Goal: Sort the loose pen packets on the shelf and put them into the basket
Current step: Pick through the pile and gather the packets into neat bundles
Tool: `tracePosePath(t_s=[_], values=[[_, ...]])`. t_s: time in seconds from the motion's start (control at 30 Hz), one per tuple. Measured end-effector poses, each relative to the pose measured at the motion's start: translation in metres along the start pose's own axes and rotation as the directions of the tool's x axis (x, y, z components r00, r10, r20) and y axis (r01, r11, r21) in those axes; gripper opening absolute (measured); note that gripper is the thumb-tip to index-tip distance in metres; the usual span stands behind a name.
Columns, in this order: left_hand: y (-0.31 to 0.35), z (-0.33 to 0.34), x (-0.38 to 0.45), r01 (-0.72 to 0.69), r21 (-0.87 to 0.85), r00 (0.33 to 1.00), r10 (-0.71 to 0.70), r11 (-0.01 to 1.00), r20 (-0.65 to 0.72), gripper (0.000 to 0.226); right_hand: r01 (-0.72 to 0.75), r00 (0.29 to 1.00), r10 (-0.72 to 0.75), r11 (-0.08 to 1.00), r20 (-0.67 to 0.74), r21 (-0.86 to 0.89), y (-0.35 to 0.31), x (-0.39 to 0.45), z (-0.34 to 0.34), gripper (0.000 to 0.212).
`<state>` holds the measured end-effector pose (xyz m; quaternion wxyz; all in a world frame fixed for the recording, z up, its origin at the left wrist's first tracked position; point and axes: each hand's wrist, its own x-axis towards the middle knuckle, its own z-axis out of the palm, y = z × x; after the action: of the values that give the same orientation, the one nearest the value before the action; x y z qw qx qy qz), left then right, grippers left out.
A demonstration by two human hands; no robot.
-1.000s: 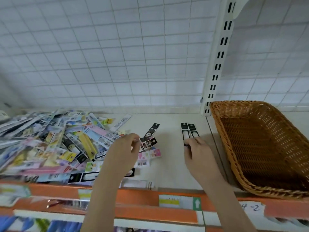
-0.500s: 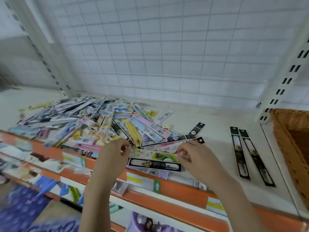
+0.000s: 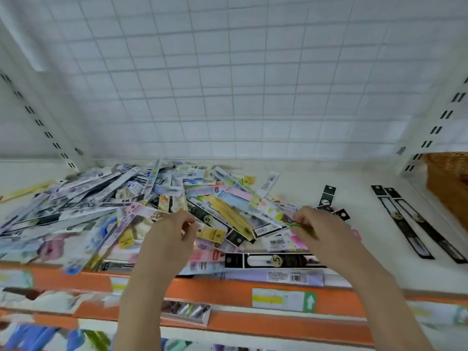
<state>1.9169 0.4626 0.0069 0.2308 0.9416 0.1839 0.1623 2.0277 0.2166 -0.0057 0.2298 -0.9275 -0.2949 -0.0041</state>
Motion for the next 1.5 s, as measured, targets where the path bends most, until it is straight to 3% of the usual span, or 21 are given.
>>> tracePosePath(t_s=[0.37,0.57,0.7,0.87,1.17,1.37,1.5], values=[[0.014,0.025,0.011,-0.274,-0.126,0.939,0.293,0.953,0.179,0.014,-0.21,0.951,0.207,0.978,-0.23,0.01,-0.018,-0.014,0.005,0.01],[0.031,0.027,0.001,-0.365,-0.185,0.878,0.404,0.912,0.258,0.022,-0.232,0.944,0.227,0.973,-0.241,0.01,-0.017,-0.018,0.007,0.012],[0.044,0.033,-0.008,-0.372,-0.16,0.801,0.403,0.914,0.442,0.037,-0.218,0.946,0.217,0.976,-0.242,0.023,-0.016,-0.021,0.01,0.016],[0.059,0.048,-0.014,-0.395,-0.096,0.771,0.387,0.914,0.505,0.045,-0.217,0.944,0.218,0.976,-0.246,0.031,-0.009,-0.021,0.011,0.018],[0.075,0.053,-0.016,-0.499,-0.003,0.793,0.459,0.866,0.401,0.026,-0.16,0.958,0.161,0.987,-0.236,0.023,-0.005,-0.007,0.007,0.021],[0.065,0.022,-0.001,-0.425,-0.028,0.877,0.419,0.905,0.235,0.021,-0.179,0.947,0.193,0.981,-0.257,0.077,0.001,-0.004,-0.005,0.019],[0.042,0.003,0.009,-0.313,-0.057,0.941,0.318,0.948,0.114,0.018,-0.186,0.942,0.202,0.979,-0.266,0.085,-0.001,0.0,-0.005,0.019]])
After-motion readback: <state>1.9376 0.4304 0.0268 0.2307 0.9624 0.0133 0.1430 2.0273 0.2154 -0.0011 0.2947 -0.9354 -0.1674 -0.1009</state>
